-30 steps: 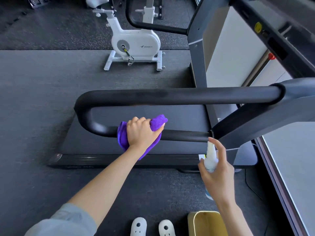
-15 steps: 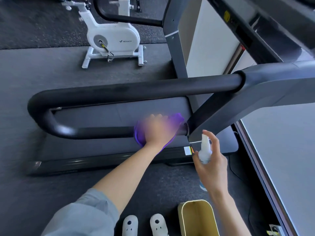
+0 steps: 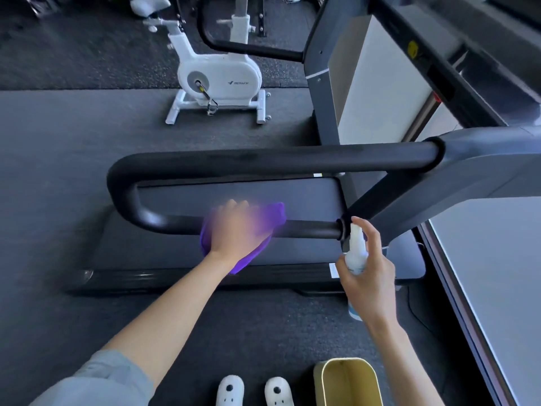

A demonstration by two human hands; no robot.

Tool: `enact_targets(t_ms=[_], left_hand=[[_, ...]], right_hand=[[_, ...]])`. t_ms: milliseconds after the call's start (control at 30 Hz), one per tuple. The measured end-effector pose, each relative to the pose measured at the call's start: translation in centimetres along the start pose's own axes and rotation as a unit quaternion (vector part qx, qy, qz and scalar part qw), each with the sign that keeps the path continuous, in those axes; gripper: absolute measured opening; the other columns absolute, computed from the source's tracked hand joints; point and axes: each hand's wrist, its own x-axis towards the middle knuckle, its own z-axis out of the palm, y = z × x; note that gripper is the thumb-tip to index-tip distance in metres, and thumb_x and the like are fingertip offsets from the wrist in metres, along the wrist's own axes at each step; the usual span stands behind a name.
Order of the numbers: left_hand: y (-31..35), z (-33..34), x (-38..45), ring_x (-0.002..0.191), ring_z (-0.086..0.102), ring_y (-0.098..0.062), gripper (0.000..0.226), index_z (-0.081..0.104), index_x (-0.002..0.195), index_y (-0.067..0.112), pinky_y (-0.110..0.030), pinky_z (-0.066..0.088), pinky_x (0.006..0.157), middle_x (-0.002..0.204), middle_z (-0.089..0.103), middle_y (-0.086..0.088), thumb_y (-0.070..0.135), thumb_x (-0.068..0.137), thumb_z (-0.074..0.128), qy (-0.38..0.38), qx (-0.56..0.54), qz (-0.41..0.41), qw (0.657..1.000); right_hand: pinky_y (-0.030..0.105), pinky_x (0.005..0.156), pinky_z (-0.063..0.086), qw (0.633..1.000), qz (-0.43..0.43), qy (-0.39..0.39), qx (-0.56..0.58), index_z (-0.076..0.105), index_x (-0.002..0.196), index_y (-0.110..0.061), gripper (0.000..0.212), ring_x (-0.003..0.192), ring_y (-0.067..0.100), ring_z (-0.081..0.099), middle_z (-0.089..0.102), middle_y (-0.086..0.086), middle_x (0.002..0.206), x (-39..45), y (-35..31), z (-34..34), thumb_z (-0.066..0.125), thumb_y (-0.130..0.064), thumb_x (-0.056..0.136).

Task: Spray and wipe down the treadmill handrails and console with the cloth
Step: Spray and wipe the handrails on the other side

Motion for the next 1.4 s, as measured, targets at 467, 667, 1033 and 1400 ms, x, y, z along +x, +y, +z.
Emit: enact_targets(t_ms=[467, 667, 1033, 1400], left_hand=[[-9.1, -9.5, -9.4, 0.08, 0.06, -0.025, 0.047, 0.06, 0.073, 0.018, -0.039, 0.049, 0.07, 0.076, 0.063, 0.001, 0.064, 0.078, 0.057, 0.214, -0.283, -0.407, 0.842], [-11.9, -15.3, -7.1, 0.086, 0.064, -0.011, 0.052, 0.064, 0.089, 0.018, -0.028, 0.048, 0.081, 0.088, 0.068, 0.007, 0.068, 0.077, 0.057, 0.359, -0.382, -0.487, 0.699], [-9.6, -16.3, 3.5, 0.073, 0.06, -0.039, 0.055, 0.04, 0.054, 0.022, -0.034, 0.034, 0.061, 0.072, 0.065, -0.012, 0.069, 0.081, 0.05, 0.216, -0.163, -0.266, 0.925], [5.3, -14.1, 8.8, 0.066, 0.057, -0.031, 0.058, 0.07, 0.067, 0.02, -0.033, 0.029, 0.058, 0.066, 0.065, -0.006, 0.067, 0.087, 0.043, 0.17, -0.036, -0.076, 0.982]], right_hand=[[0.031, 0.055, 0.046, 0.998, -0.032, -0.05, 0.003, 0.037, 0.128, -0.051, 0.07, 0.055, 0.017, 0.054, 0.059, 0.0, 0.064, -2.2, -4.7, 3.6, 0.064, -0.005, 0.082], [0.034, 0.054, 0.045, 0.999, -0.022, -0.045, -0.002, 0.038, 0.128, -0.052, 0.069, 0.059, 0.021, 0.054, 0.058, -0.002, 0.07, -2.3, -6.5, 4.0, 0.065, -0.006, 0.084], [0.016, 0.049, 0.039, 0.999, -0.028, -0.022, -0.011, 0.04, 0.13, -0.048, 0.07, 0.054, 0.013, 0.054, 0.057, -0.013, 0.063, -3.2, -7.5, 4.3, 0.068, -0.004, 0.083], [0.018, 0.05, 0.038, 0.999, -0.028, 0.012, 0.011, 0.039, 0.129, -0.051, 0.07, 0.06, 0.011, 0.056, 0.058, -0.015, 0.07, -2.0, -6.1, 2.9, 0.067, -0.007, 0.082]])
